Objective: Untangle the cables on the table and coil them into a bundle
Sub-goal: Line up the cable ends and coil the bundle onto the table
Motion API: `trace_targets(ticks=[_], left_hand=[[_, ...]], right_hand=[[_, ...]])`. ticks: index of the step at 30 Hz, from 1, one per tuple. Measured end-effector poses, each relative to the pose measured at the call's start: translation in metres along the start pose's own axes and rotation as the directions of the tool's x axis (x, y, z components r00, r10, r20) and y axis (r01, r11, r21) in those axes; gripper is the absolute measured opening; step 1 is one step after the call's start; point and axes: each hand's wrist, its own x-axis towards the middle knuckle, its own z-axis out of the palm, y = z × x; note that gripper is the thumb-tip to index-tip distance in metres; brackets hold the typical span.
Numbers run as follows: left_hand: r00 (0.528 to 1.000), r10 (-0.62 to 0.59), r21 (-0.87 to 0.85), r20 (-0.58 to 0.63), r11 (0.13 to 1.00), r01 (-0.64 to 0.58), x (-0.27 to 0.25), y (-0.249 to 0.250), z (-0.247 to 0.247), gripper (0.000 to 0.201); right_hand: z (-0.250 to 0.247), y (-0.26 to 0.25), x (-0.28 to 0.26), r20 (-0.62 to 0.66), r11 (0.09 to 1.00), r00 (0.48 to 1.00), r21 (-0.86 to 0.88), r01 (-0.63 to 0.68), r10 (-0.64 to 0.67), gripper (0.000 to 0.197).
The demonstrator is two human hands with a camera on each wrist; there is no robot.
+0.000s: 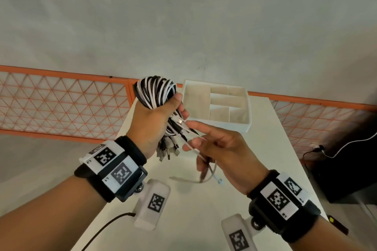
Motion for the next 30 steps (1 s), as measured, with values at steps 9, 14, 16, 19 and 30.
trace_targets(ticks=[9, 14, 16, 19, 30], left_hand=[[0.974, -0.150, -0.272, -0.169, 0.957, 0.101, 0.016, 0.004, -0.009, 0.012], [0.955, -0.238, -0.308, -0.177, 0.935, 0.176, 0.015, -0.004, -0.008, 0.017], [0.955, -0.240, -0.305, -0.175, 0.935, 0.179, 0.015, -0.005, -0.008, 0.017], [0.960, -0.224, -0.269, -0.166, 0.947, 0.175, 0.014, -0.006, -0.008, 0.015], [0.970, -0.232, -0.167, -0.077, 0.962, 0.217, 0.015, 0.001, -0.007, 0.014]], right_hand=[[-0.006, 0.037, -0.003, -0.032, 0.685, 0.920, -0.678, 0.267, -0.390, 0.040], [-0.017, 0.041, 0.004, 0.052, 0.524, 0.942, -0.820, 0.230, -0.332, 0.036], [-0.026, 0.039, 0.007, 0.020, 0.645, 0.980, -0.751, 0.145, -0.197, 0.029], [-0.033, 0.033, 0.008, -0.096, 0.723, 0.989, -0.691, 0.017, -0.115, 0.014], [-0.041, 0.026, 0.008, -0.142, 0.907, 0.985, -0.419, 0.034, -0.102, 0.033]])
